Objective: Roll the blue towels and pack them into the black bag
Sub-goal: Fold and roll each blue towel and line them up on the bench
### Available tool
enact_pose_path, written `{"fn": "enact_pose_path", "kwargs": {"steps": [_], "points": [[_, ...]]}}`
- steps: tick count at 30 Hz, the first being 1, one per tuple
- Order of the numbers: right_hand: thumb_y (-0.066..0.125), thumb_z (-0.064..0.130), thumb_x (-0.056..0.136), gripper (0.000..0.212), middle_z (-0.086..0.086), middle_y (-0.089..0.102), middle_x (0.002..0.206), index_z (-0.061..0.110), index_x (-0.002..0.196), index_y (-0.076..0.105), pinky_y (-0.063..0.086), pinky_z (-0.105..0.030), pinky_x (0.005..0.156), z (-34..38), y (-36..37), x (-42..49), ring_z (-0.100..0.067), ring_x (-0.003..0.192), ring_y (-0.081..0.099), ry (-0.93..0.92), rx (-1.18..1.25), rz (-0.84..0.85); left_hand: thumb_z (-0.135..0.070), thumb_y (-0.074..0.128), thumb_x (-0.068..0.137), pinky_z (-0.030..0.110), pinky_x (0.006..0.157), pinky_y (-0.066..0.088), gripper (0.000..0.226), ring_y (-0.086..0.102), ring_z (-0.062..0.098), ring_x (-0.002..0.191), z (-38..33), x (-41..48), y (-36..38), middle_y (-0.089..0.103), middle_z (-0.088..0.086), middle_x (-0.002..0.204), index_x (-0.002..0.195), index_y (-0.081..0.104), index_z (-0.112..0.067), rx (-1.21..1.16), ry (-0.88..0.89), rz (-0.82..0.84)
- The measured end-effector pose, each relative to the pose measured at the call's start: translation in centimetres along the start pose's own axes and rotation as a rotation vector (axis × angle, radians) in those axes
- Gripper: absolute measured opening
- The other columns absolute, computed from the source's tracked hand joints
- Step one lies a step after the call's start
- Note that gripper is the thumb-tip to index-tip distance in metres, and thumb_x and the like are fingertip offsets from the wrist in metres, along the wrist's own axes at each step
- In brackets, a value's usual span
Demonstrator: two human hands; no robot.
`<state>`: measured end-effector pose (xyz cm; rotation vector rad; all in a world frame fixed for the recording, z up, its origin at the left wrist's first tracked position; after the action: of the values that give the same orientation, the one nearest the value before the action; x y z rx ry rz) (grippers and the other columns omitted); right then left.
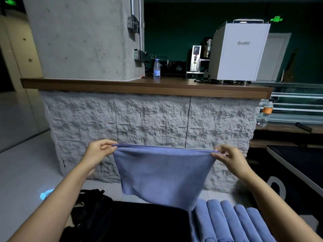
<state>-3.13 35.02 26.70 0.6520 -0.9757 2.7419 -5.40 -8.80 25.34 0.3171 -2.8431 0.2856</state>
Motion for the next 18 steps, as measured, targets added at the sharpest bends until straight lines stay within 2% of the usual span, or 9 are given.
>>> {"fn": "enact_pose_path", "kwargs": {"steps": [3, 6, 8, 10, 12, 15, 18], "points": [[0.065, 0.011, 0.085, 0.01, 0.0, 0.058, 0.071, 0.006, 0.079, 0.059, 0.043, -0.013, 0.063, -0.2, -0.4, -0.6, -0.006, 0.068, 0.052, 0.14, 0.451, 0.138, 0.007, 0.058, 0.084, 0.012, 0.06, 0.051, 0.016, 0.063, 0.002, 0.06, 0.1, -0.9, -0.8, 0.071, -0.005, 0.069, 0.093, 0.065, -0.004, -0.206, -0.155, 0.11], [0.063, 0.024, 0.083, 0.02, -0.005, 0.051, 0.065, 0.005, 0.082, 0.056, 0.044, -0.018, 0.054, -0.7, -0.2, -0.8, -0.012, 0.059, 0.048, 0.326, 0.806, 0.262, 0.0, 0.055, 0.086, 0.021, 0.056, 0.056, 0.012, 0.066, 0.011, 0.06, 0.5, -1.6, -0.7, 0.071, 0.004, 0.074, 0.088, 0.065, -0.007, -0.442, -0.383, 0.227], [0.068, 0.024, 0.079, 0.021, -0.006, 0.054, 0.06, 0.006, 0.073, 0.059, 0.039, -0.018, 0.046, -0.7, 0.3, -0.5, -0.013, 0.048, 0.047, 0.437, 0.768, 0.173, -0.005, 0.058, 0.086, 0.024, 0.058, 0.055, 0.011, 0.067, 0.012, 0.057, 1.3, -1.6, 0.2, 0.072, 0.004, 0.07, 0.083, 0.066, -0.012, -0.465, -0.553, 0.195], [0.073, 0.014, 0.079, 0.02, -0.005, 0.053, 0.051, 0.006, 0.066, 0.06, 0.035, -0.014, 0.038, -0.3, 1.1, -0.2, -0.008, 0.037, 0.043, 0.467, 0.635, -0.013, -0.006, 0.063, 0.084, 0.025, 0.064, 0.052, 0.009, 0.067, 0.01, 0.054, 1.9, -1.4, 1.6, 0.071, 0.0, 0.066, 0.086, 0.064, -0.015, -0.422, -0.619, 0.102], [0.07, 0.006, 0.082, 0.02, -0.004, 0.051, 0.049, 0.006, 0.064, 0.06, 0.041, -0.014, 0.039, 0.7, 2.5, 0.1, -0.005, 0.036, 0.043, 0.465, 0.602, -0.105, -0.005, 0.065, 0.082, 0.027, 0.068, 0.048, 0.01, 0.065, 0.007, 0.051, 1.6, -1.3, 3.8, 0.071, -0.002, 0.062, 0.086, 0.064, -0.014, -0.428, -0.57, 0.032], [0.067, 0.001, 0.084, 0.022, -0.005, 0.054, 0.05, 0.007, 0.063, 0.062, 0.049, -0.018, 0.045, 3.3, 5.6, 0.2, -0.007, 0.04, 0.048, 0.417, 0.594, -0.055, -0.004, 0.068, 0.081, 0.023, 0.064, 0.047, 0.007, 0.062, 0.008, 0.052, 0.0, -2.3, 8.1, 0.068, -0.002, 0.058, 0.081, 0.068, -0.011, -0.406, -0.442, 0.004], [0.068, 0.001, 0.083, 0.022, -0.005, 0.058, 0.054, 0.008, 0.063, 0.063, 0.053, -0.024, 0.048, 6.5, 8.6, -0.1, -0.011, 0.044, 0.054, 0.338, 0.541, 0.003, -0.004, 0.071, 0.079, 0.018, 0.053, 0.041, 0.003, 0.048, 0.01, 0.049, -2.1, -3.8, 12.1, 0.059, 0.003, 0.057, 0.08, 0.071, -0.007, -0.322, -0.322, 0.045]]}}
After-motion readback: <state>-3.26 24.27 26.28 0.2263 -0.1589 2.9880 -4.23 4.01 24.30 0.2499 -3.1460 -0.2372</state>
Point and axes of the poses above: each hand's wrist, its own x-axis towards the middle knuckle, its own y-axis out of the palm, z = x × y, the point moved 3 cm from there along x, towards the middle knuckle
